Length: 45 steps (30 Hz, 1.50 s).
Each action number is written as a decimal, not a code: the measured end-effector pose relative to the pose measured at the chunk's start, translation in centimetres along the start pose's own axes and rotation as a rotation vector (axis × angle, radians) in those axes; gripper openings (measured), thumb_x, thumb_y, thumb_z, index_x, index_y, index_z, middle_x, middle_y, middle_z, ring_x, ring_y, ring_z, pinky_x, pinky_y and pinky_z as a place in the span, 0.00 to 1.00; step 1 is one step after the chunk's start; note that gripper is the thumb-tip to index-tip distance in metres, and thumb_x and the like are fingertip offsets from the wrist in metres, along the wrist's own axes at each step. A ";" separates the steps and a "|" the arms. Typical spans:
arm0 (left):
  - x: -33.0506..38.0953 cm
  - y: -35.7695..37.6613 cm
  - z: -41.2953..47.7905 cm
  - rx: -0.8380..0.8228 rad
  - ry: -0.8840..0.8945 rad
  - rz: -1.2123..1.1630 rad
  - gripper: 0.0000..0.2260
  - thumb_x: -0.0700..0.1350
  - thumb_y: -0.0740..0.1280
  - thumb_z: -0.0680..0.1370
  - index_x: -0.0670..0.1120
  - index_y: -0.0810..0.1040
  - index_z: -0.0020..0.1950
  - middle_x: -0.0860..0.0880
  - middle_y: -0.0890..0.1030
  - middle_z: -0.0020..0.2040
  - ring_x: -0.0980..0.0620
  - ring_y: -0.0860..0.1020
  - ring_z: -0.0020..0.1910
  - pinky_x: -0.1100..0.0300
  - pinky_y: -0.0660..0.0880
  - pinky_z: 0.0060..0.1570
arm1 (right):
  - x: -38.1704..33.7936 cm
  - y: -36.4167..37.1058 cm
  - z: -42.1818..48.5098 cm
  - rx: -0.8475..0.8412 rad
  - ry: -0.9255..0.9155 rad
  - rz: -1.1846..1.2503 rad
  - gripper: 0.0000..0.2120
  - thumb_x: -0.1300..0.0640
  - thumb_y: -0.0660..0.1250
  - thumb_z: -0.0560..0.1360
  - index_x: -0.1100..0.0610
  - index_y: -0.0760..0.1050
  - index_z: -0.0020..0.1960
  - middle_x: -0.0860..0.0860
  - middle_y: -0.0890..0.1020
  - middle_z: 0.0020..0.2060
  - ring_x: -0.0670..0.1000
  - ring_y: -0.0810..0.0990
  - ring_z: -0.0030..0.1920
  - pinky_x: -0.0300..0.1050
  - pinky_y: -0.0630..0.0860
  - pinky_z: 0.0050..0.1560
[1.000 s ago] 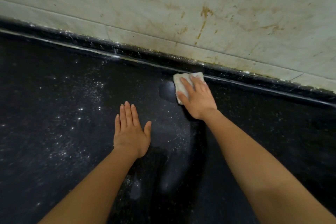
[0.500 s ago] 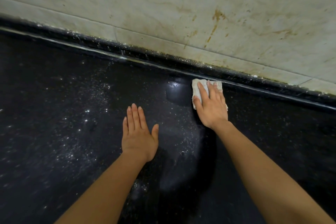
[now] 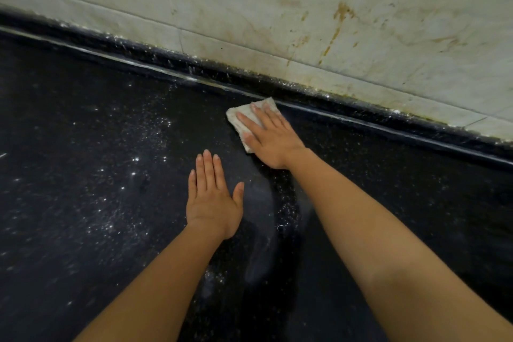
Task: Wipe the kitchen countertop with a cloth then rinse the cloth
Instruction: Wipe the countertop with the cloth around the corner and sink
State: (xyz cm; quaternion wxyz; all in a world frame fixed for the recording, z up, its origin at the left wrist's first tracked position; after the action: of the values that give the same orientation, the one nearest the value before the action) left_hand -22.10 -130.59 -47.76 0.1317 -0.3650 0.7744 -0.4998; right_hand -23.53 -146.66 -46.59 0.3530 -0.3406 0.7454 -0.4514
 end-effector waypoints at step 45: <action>-0.1 0.4 0.3 0.063 0.019 -0.012 0.32 0.59 0.38 0.80 0.39 0.29 0.73 0.41 0.29 0.74 0.46 0.30 0.73 0.51 0.32 0.72 | 5.0 1.2 -4.7 0.013 0.273 0.057 0.26 0.42 0.39 0.82 0.43 0.37 0.78 0.50 0.36 0.77 0.53 0.32 0.76 0.50 0.33 0.73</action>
State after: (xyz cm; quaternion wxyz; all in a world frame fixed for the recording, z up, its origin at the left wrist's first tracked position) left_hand -22.05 -130.65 -48.31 0.1327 -0.3605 0.7571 -0.5284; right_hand -30.25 -148.31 -47.18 0.2632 -0.2526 0.7929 -0.4880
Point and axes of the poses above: each hand's wrist, its own z-axis towards the middle knuckle, its own y-axis out of the palm, x = y × z, the point moved 9 cm from there along z, towards the middle knuckle
